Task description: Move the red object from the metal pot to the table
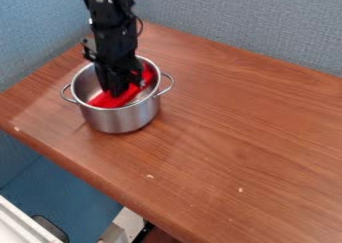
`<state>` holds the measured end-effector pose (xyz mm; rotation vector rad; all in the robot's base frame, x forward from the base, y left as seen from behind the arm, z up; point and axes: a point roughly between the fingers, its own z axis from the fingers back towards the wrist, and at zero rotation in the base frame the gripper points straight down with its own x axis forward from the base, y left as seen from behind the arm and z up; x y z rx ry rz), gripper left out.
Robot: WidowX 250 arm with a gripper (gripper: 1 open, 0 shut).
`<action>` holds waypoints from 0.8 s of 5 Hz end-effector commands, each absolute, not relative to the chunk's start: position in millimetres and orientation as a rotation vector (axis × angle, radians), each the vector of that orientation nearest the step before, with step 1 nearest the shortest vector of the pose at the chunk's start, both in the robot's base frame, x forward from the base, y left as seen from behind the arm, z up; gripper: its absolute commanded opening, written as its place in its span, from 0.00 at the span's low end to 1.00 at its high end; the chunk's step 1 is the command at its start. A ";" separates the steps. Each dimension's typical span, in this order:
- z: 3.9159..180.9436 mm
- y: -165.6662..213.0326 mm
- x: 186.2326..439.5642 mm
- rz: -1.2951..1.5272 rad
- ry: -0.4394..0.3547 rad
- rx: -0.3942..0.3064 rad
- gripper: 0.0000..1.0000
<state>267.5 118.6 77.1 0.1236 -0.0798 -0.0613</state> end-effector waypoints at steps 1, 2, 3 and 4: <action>107.7 119.8 271.6 -0.055 -0.155 0.163 0.00; 121.5 116.7 269.3 -0.056 -0.182 0.188 0.00; 143.2 111.1 269.9 -0.059 -0.234 0.208 0.00; 167.5 97.8 274.1 -0.074 -0.297 0.200 0.00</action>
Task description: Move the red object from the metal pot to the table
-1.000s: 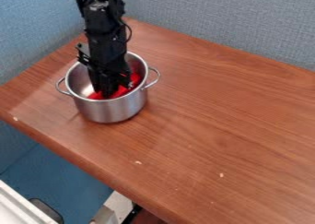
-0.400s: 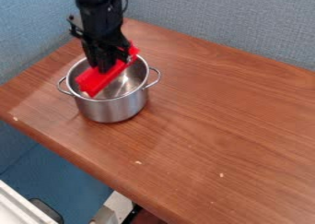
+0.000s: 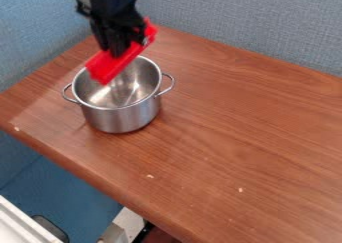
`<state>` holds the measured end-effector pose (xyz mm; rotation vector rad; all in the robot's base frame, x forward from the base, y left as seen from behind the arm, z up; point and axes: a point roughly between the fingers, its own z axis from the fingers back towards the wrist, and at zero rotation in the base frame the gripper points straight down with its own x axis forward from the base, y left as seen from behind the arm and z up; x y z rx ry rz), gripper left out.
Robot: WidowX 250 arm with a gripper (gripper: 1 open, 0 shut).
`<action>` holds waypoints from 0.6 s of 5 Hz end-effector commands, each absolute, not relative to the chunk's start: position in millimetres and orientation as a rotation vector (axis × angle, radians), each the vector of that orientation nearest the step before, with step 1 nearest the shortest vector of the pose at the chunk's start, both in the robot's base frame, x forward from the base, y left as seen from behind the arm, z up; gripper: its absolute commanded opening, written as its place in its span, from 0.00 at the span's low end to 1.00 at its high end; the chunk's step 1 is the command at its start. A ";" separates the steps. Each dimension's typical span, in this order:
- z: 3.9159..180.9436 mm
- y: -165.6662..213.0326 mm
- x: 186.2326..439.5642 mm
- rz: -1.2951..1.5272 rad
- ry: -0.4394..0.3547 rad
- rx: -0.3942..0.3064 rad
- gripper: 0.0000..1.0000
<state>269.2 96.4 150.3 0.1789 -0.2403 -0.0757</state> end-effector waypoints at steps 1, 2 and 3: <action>184.6 69.4 282.9 -0.140 -0.345 0.187 0.00; 190.0 30.0 294.3 -0.233 -0.381 0.149 0.00; 187.2 -8.0 300.0 -0.285 -0.383 0.102 0.00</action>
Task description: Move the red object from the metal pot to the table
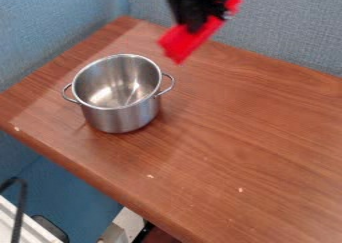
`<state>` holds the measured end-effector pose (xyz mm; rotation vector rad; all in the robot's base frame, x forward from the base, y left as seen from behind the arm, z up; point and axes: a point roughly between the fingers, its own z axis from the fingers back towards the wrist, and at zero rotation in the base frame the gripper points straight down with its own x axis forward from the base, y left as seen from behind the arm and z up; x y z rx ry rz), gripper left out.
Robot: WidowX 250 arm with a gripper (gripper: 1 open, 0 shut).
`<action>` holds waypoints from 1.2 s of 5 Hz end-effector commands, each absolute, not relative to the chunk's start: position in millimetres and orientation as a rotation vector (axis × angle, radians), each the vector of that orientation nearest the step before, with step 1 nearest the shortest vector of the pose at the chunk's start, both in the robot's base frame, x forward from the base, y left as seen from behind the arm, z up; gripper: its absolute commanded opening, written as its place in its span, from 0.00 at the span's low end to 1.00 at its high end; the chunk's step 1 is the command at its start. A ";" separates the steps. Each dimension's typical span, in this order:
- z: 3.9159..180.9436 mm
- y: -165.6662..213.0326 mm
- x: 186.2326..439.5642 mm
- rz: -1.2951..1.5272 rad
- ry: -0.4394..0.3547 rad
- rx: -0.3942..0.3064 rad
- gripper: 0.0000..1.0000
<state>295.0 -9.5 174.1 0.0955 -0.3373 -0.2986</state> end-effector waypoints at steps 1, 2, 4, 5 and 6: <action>180.5 -39.0 298.7 -0.329 -0.382 0.071 0.00; 172.8 -44.7 296.8 -0.305 -0.375 0.060 0.00; 150.2 -56.1 267.4 -0.280 -0.324 0.052 0.00; 163.2 -31.2 281.4 -0.186 -0.340 0.054 0.00; 169.8 2.1 293.9 -0.078 -0.345 0.055 0.00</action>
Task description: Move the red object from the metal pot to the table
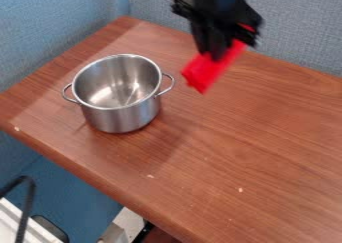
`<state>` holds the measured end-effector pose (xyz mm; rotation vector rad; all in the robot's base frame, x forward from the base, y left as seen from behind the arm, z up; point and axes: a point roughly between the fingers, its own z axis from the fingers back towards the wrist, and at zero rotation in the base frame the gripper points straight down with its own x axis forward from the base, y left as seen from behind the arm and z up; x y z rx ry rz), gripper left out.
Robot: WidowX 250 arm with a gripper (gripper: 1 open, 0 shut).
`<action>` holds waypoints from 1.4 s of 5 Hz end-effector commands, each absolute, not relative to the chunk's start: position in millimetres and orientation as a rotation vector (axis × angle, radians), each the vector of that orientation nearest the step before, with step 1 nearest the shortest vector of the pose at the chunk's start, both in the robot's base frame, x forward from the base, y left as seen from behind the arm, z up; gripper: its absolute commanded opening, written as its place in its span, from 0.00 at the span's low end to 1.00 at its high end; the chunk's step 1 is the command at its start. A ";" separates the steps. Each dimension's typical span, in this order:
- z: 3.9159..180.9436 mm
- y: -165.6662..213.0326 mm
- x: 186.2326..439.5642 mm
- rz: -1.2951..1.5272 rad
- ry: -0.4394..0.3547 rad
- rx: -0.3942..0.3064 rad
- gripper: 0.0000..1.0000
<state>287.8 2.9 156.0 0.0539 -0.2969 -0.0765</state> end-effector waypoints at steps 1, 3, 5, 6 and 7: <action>155.3 -15.0 295.3 -0.045 -0.337 0.055 0.00; 118.1 -55.5 291.7 -0.127 -0.296 0.032 0.00; 125.8 -2.0 292.8 0.010 -0.282 0.033 0.00; 129.1 4.3 295.8 0.029 -0.282 0.018 0.00; 112.1 -5.2 303.2 -0.011 -0.263 0.032 0.00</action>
